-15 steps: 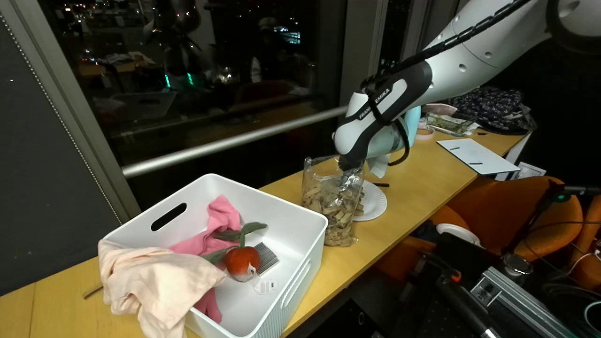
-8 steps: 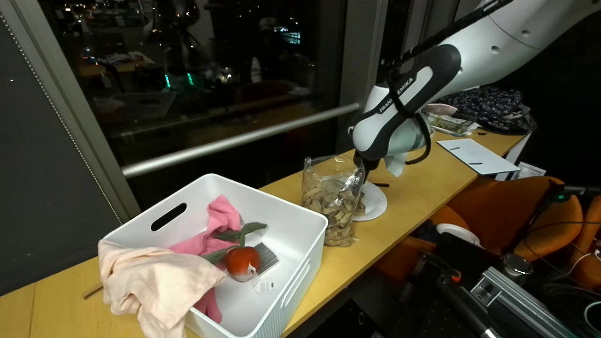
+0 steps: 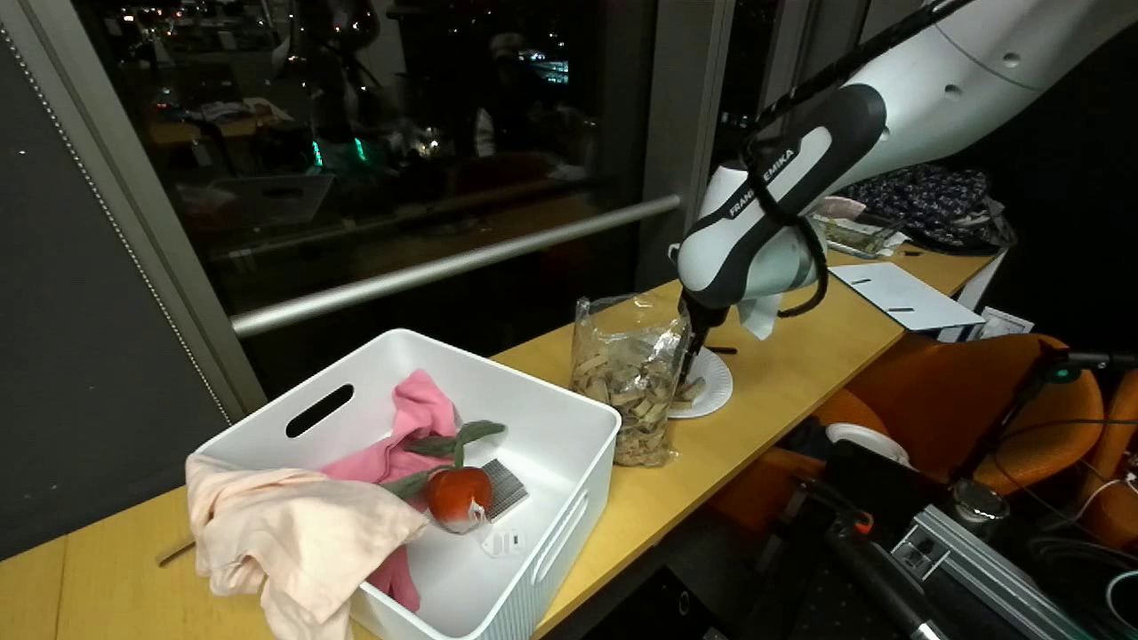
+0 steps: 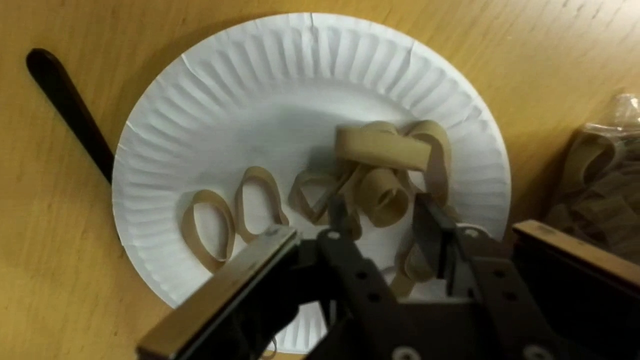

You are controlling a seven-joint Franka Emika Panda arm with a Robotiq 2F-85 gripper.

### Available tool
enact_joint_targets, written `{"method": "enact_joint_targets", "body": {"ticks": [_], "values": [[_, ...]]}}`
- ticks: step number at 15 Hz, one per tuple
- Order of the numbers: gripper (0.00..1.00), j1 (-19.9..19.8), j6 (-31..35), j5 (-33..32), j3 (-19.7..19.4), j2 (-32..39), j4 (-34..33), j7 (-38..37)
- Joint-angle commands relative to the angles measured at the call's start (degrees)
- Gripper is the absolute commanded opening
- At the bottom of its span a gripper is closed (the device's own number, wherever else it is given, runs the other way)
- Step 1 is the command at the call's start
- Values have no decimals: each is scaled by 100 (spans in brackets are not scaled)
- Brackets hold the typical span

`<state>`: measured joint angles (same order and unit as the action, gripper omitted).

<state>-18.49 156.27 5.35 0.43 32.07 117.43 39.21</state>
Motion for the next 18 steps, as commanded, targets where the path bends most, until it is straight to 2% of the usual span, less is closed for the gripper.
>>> {"method": "enact_joint_targets", "body": {"ticks": [1,4,7,12,14,18], "values": [[72,-134,63,-32,193,66,-120,-29],[93,-185,26,10,310,229,-312,46],[98,-266,-19,40,448,447,-562,112],[81,-336,-9,8,601,722,-781,93],[88,-350,11,-4,600,731,-699,60],[88,-406,11,-7,555,782,-581,16]]}}
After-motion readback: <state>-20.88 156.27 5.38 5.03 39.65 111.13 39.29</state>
